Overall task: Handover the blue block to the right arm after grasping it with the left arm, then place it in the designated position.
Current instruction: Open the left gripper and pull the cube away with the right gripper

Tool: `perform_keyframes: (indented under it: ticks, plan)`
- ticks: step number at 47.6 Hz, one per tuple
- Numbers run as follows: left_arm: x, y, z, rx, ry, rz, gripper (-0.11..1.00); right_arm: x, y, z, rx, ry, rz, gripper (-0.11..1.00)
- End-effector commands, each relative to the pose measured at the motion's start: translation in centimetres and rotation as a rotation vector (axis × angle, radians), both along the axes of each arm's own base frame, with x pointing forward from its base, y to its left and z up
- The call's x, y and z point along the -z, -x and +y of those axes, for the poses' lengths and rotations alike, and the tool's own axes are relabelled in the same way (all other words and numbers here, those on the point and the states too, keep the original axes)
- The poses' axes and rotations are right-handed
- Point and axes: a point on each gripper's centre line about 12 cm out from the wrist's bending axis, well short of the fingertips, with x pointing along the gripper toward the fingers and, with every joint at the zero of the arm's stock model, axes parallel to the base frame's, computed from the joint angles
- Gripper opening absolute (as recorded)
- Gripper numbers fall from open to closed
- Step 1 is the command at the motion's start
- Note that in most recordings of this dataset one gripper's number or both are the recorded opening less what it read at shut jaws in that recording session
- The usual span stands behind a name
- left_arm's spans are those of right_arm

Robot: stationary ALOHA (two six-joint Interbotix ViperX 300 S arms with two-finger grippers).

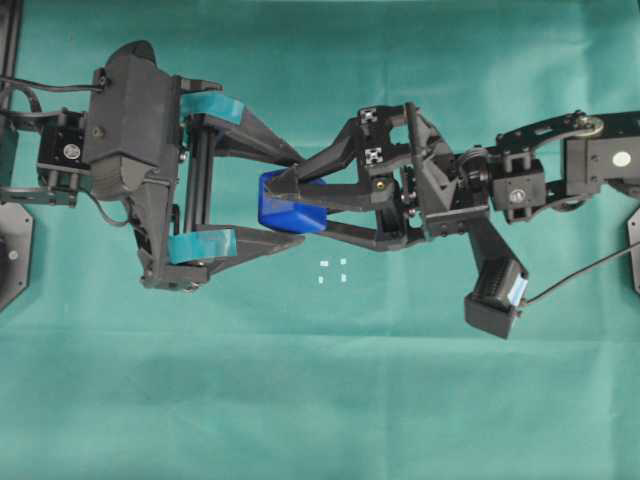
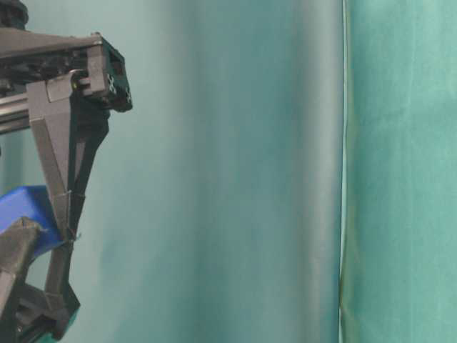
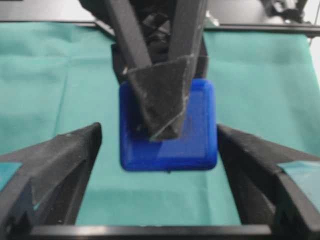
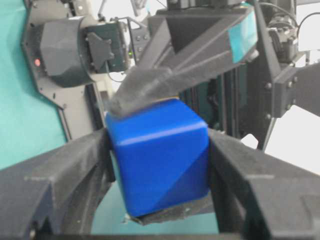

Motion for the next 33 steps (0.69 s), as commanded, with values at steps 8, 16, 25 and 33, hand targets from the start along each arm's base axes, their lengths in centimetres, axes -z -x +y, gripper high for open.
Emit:
perform_keyframes:
  ticks: [8,16,25,33]
  plan:
    - [-1.2,0.9,0.4,-0.012,0.001,-0.04,1.0,-1.4,1.2,0.2,-0.002,-0.008,-0.036,0.62]
    - [-0.9,1.7,0.4,-0.012,0.0,-0.023,1.0,-1.1,2.4,-0.1,0.021,-0.006,-0.015,0.62]
    - [-1.0,3.0,0.2,-0.003,0.001,-0.035,1.0,-0.9,4.5,-0.2,0.042,-0.02,-0.001,0.62]
    - [-0.9,3.3,0.1,-0.001,0.001,-0.037,1.0,-1.0,5.6,-0.2,0.049,-0.042,-0.002,0.62]
